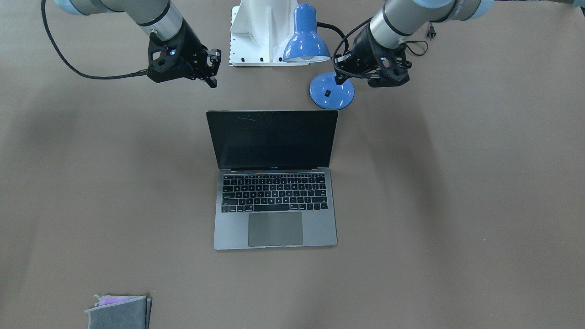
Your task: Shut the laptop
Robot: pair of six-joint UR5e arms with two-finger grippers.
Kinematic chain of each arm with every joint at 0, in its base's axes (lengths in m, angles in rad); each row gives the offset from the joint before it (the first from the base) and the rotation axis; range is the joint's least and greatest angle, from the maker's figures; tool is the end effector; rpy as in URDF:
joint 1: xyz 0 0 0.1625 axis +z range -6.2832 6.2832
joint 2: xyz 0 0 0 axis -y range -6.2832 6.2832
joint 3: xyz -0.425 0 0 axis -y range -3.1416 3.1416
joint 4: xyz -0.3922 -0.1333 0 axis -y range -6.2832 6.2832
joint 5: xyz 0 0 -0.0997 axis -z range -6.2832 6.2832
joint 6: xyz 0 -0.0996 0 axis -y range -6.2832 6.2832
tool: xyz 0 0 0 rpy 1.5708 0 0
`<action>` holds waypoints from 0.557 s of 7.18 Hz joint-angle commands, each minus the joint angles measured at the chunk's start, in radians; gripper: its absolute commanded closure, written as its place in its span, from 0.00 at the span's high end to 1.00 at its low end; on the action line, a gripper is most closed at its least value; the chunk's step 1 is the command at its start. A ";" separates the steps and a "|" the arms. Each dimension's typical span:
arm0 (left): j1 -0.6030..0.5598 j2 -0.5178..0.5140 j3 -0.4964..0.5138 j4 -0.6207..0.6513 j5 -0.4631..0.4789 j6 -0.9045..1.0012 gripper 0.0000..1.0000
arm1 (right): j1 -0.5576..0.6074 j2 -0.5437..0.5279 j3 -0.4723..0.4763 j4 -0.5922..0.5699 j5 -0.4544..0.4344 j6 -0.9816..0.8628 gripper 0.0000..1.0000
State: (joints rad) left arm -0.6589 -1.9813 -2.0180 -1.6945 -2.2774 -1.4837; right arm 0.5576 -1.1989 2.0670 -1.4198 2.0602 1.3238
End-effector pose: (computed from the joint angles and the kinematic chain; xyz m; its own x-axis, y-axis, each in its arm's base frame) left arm 0.3885 -0.3877 0.2148 0.4412 -0.2580 -0.8595 0.0006 0.9579 -0.2872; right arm -0.4082 -0.3565 0.2203 0.4624 0.0340 0.8860 -0.0147 0.9994 -0.0307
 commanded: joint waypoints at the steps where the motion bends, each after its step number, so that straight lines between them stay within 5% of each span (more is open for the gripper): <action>1: 0.008 -0.054 0.057 -0.004 0.009 0.000 0.00 | 0.028 0.025 -0.044 0.001 -0.008 -0.015 0.00; 4: -0.002 -0.083 0.073 -0.007 0.068 0.057 0.00 | 0.062 0.051 -0.064 -0.001 -0.005 -0.018 0.00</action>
State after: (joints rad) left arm -0.6539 -2.0538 -1.9486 -1.7005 -2.2273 -1.4553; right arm 0.6098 -1.1569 2.0128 -1.4199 2.0549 1.3062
